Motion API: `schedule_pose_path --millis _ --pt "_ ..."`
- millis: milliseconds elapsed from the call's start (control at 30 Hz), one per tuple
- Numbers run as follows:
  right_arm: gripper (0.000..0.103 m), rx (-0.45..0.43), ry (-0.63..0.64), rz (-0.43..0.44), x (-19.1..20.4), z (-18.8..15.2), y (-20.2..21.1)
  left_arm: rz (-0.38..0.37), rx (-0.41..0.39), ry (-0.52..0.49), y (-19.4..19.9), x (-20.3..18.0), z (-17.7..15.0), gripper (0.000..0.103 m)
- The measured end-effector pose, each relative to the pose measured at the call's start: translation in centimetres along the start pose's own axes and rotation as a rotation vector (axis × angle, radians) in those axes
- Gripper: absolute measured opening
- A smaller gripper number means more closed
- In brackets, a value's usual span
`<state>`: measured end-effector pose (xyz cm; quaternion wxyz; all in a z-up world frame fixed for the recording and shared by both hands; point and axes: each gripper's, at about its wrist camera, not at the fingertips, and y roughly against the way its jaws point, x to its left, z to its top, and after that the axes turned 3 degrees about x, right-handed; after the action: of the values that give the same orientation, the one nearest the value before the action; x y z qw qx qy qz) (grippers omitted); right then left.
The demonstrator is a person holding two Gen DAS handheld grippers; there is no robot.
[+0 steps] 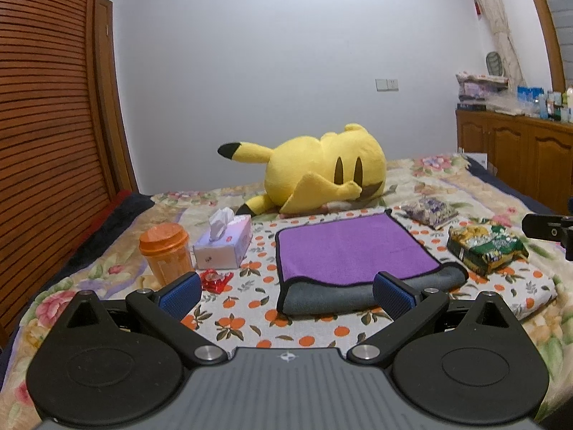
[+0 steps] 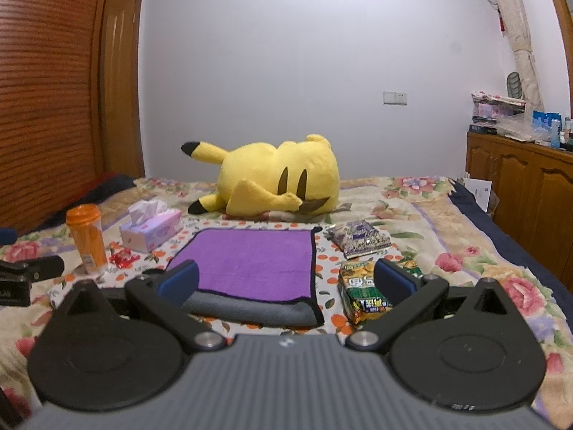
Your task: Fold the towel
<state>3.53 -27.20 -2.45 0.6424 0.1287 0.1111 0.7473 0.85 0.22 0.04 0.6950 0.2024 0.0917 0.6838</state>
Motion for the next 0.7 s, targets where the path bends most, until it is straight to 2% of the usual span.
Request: schedule_pose_path --millis 333,700 --pt "0.103 0.047 0.026 0.001 0.7 0.1 -1.3 -0.030 0.066 -0.022 -2.3 -0.4 0.0 0.103" --pt "0.103 0.091 0.036 0.004 0.6 0.2 -3.9 -0.042 0.101 -0.034 -5.1 -0.5 0.5 0.103"
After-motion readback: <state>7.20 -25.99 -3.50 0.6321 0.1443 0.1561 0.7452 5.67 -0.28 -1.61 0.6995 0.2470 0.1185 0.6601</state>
